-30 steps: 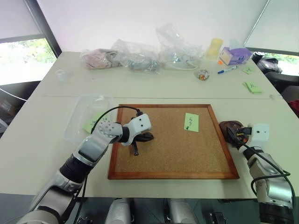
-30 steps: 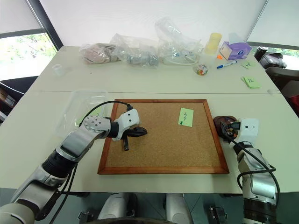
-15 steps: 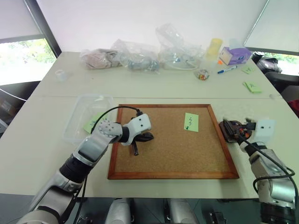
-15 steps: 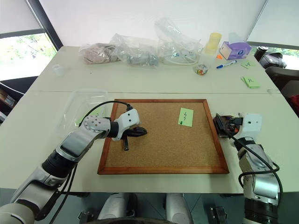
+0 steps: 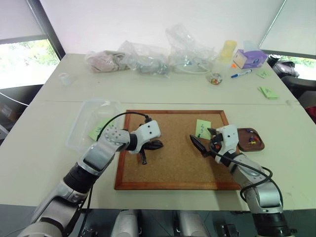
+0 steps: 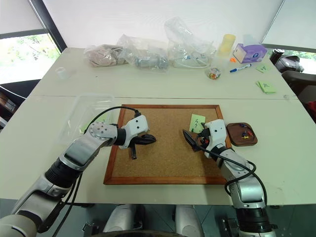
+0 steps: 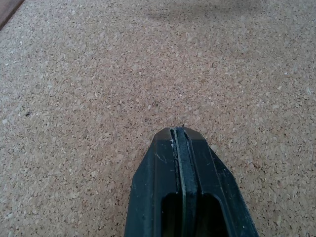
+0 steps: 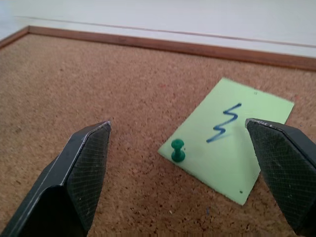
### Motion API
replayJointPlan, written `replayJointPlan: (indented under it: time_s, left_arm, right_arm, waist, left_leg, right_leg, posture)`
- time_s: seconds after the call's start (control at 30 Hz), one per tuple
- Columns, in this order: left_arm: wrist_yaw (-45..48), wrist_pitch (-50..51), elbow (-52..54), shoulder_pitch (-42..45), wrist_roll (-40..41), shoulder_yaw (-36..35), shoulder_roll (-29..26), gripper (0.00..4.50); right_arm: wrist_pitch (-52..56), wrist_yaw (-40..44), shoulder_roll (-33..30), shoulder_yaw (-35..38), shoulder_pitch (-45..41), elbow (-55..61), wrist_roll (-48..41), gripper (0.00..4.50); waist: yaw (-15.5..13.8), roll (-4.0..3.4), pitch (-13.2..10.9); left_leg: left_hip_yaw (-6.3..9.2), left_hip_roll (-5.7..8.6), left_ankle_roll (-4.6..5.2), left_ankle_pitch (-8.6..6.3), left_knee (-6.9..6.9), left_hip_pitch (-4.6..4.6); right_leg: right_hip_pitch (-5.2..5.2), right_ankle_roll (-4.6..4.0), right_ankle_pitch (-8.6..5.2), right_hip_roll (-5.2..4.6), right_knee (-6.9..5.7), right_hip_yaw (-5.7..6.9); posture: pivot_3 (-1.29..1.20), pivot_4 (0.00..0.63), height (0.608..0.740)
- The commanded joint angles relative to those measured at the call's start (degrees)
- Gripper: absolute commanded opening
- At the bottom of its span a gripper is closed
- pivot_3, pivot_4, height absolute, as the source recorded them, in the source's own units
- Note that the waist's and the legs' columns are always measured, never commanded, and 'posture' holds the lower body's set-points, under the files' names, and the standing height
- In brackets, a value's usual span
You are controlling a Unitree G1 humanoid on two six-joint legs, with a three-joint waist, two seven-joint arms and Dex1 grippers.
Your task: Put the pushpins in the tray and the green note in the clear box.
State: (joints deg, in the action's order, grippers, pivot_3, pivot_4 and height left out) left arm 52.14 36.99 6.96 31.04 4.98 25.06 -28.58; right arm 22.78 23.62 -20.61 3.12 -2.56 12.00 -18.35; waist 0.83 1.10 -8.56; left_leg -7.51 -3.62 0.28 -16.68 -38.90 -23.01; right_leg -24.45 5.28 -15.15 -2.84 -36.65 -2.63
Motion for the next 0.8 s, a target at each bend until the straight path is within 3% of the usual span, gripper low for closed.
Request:
replayJointPlan:
  time_s: [0.03, 0.1, 0.17, 0.37, 0.8]
  left_arm:
    - [-0.65, 1.75, -1.75, -1.70, -1.68, 1.64, -0.51, 0.00]
    - [-0.71, 1.71, -1.78, -1.77, -1.68, 1.64, -0.48, 0.00]
    - [-0.77, 1.83, -1.54, -1.89, -1.66, 1.69, -0.48, 0.00]
    - [-0.73, 1.70, -1.82, -1.79, -1.59, 1.69, -0.49, 0.00]
    - [-0.15, 1.94, -1.68, -1.76, -1.60, 1.85, -1.03, 0.00]
  right_arm:
    - [-1.23, 0.65, 0.30, -0.31, -0.59, 0.03, 0.54, 4.46]
    - [-1.45, 0.84, 0.32, -0.45, -0.63, -0.22, 0.69, 3.95]
    - [-1.65, 0.96, 0.27, -0.51, -0.48, -0.26, 0.80, 3.13]
    - [-1.80, 1.11, 0.41, -0.70, -0.03, -0.31, 1.31, 0.02]
    - [-5.28, -0.32, 0.16, 2.41, 0.52, 3.15, 1.48, 0.02]
  waist:
    - [0.00, 0.00, 0.00]
    - [0.01, 0.00, 0.00]
    - [0.01, 0.00, 0.00]
    - [0.03, 0.00, 0.00]
    - [-0.02, 0.00, 0.00]
  left_leg:
    - [0.00, 0.00, 0.00, 0.00, 0.00, 0.00]
    - [0.01, 0.00, 0.00, 0.00, 0.00, -0.01]
    - [0.01, 0.00, 0.00, 0.00, 0.00, -0.01]
    - [0.01, 0.00, 0.00, 0.00, 0.00, -0.01]
    - [0.02, 0.00, 0.01, 0.00, 0.00, -0.06]
  right_leg:
    - [0.00, 0.00, 0.00, 0.00, 0.01, 0.00]
    - [0.00, 0.00, 0.00, 0.00, 0.01, 0.01]
    - [0.00, 0.00, 0.00, 0.00, 0.02, 0.01]
    - [0.00, 0.00, 0.00, 0.01, 0.02, 0.02]
    - [0.00, 0.01, 0.01, 0.03, 0.06, 0.05]
  posture:
    - [0.00, 0.150, 0.737]
    - [0.00, 0.150, 0.737]
    - [0.00, 0.150, 0.737]
    - [0.00, 0.150, 0.737]
    - [0.00, 0.150, 0.737]
